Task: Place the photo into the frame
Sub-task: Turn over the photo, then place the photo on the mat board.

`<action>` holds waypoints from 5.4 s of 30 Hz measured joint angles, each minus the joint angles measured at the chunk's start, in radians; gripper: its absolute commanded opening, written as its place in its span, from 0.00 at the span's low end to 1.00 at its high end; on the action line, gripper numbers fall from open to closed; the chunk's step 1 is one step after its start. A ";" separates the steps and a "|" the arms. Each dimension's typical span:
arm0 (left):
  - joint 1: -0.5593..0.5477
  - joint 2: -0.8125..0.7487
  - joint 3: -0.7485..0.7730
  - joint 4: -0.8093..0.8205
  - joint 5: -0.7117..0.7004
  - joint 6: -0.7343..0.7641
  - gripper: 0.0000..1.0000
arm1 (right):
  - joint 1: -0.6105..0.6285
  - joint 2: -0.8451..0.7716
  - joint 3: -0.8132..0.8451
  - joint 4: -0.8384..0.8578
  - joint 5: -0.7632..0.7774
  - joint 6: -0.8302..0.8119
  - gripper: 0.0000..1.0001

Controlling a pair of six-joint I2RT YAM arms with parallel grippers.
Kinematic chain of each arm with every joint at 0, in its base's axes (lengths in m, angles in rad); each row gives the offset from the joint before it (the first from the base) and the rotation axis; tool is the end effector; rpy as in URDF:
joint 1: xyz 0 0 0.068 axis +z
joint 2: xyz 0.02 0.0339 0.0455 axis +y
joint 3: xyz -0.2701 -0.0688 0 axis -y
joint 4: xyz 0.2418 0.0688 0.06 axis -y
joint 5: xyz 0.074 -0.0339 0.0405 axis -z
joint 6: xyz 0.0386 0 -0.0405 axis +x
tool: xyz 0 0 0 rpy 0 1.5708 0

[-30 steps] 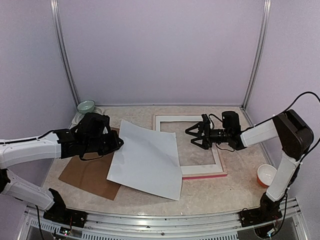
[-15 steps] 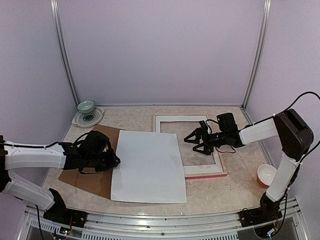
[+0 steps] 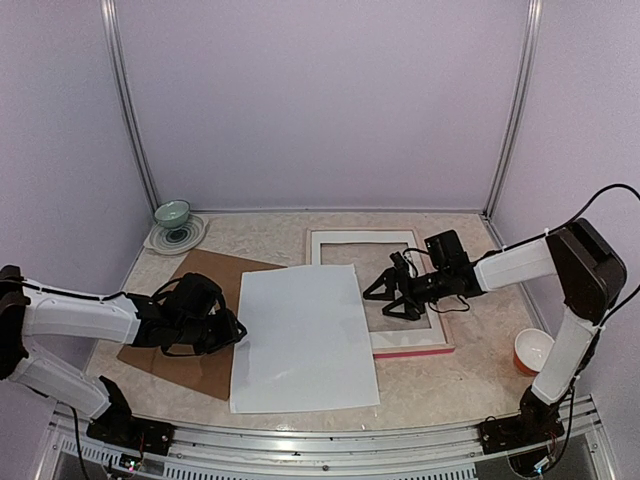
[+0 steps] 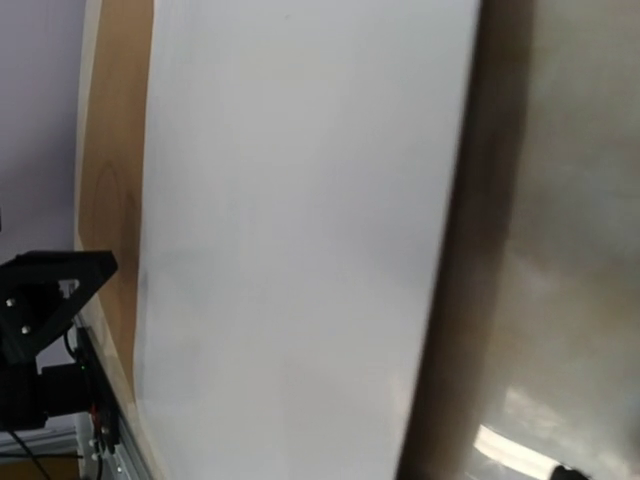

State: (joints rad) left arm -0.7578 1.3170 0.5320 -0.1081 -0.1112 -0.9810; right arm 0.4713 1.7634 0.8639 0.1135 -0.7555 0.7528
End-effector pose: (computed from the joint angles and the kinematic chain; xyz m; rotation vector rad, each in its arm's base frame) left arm 0.1744 -0.1592 0.1589 -0.3348 2.5369 -0.5969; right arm 0.2920 0.1785 0.1544 -0.0568 2.5796 1.4323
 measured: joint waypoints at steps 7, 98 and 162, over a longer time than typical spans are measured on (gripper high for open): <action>0.000 0.001 -0.008 0.019 0.001 -0.002 0.46 | 0.026 0.034 0.008 0.026 -0.017 0.023 0.89; -0.002 -0.111 -0.095 0.063 0.025 -0.026 0.47 | -0.055 0.237 0.188 0.075 -0.067 -0.080 0.03; -0.018 -0.098 -0.124 0.096 0.026 -0.048 0.47 | -0.210 0.344 0.527 -0.506 0.181 -0.450 0.05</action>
State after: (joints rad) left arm -0.7757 1.2190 0.4080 -0.0124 -0.0853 -1.0286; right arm 0.2615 2.1078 1.3907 -0.3927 -0.5743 0.3027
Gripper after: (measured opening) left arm 0.474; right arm 0.052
